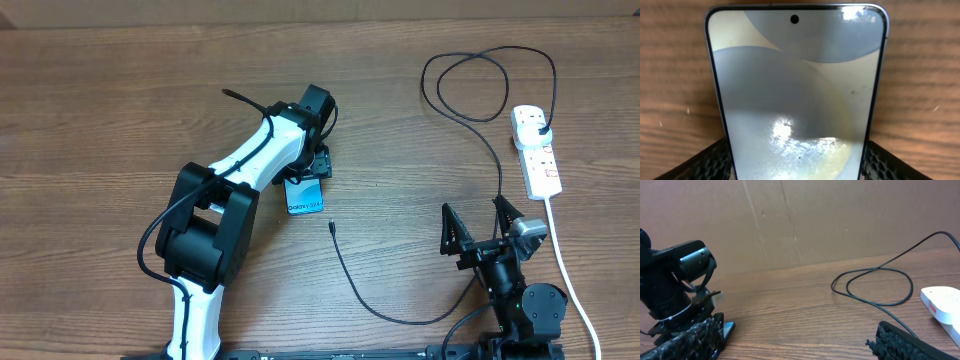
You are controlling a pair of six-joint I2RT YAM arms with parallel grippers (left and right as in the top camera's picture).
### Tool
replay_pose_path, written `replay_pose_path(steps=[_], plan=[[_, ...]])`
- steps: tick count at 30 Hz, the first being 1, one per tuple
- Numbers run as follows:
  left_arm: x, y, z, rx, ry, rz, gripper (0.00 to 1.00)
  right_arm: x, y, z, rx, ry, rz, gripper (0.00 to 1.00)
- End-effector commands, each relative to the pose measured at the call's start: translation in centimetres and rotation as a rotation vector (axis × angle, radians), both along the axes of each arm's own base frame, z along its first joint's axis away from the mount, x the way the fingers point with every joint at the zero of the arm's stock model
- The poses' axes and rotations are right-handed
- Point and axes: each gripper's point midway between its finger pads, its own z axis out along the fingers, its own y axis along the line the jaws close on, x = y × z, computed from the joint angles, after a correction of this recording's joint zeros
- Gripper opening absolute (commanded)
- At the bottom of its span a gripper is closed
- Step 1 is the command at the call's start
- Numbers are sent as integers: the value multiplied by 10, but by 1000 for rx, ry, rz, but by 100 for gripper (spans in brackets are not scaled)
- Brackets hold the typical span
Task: Plug charger to phone and switch on socket
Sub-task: 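Lift the phone's bottom edge with the left gripper, tilting it upright, then hold the phone tilted up with the left gripper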
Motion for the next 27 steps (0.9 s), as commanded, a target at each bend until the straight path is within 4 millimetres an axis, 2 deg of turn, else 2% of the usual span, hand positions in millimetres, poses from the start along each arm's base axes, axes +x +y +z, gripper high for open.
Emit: replay_pose_path(steps=[1,7,13,27], plan=[[-35,4,-30,6,158,4,84,0,0,-2,-1,-4,-1,100],[-35,5,-30,14,157,4,100,0,0,-2,-1,-4,-1,100],[-24,0,-31,-6,109,3,100,0,0,-2,-1,-4,-1,100],[-21,-1,-31,-11,98,2,100,0,0,-2,-1,-4,-1,100]])
